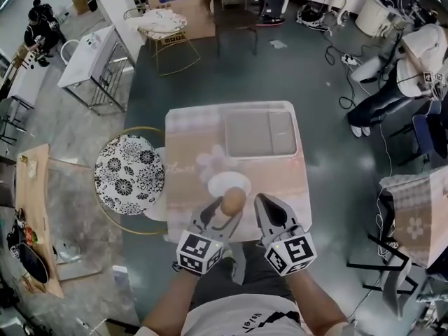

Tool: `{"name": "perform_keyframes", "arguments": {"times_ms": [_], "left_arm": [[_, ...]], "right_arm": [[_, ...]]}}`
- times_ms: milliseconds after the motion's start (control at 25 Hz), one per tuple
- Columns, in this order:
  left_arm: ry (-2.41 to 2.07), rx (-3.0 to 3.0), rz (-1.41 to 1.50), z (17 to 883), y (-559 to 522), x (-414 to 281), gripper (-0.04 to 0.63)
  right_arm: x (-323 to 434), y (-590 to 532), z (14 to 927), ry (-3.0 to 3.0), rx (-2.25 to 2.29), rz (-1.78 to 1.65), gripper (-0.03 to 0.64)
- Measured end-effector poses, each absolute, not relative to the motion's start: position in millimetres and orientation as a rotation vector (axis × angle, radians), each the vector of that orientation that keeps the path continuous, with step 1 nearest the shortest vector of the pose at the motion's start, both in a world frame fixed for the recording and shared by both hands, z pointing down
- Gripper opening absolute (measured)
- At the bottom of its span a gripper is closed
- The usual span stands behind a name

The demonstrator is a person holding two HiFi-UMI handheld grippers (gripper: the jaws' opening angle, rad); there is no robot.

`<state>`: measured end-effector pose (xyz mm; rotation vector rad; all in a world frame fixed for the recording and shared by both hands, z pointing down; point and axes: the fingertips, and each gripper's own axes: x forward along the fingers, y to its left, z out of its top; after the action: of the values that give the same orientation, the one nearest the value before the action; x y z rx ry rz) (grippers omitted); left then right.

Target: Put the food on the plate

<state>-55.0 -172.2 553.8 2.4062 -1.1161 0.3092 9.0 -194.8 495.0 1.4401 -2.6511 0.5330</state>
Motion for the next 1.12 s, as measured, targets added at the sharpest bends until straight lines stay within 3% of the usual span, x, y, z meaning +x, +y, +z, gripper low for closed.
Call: {"name": "perform_keyframes", "arguments": {"times_ms": [640, 1120], "left_arm": [[-1.039, 2.342, 0.432, 687.3, -199.9, -42.8, 0.252], [-1.038, 2.311, 0.462, 734.4, -220.3, -35.8, 0.252]], "right_arm": [[25.5, -220.6, 590.3, -2.590, 1.492, 0.564, 0.012], [28.3, -233.9, 629.0, -2.577, 1.517, 0.606, 0.012]]}}
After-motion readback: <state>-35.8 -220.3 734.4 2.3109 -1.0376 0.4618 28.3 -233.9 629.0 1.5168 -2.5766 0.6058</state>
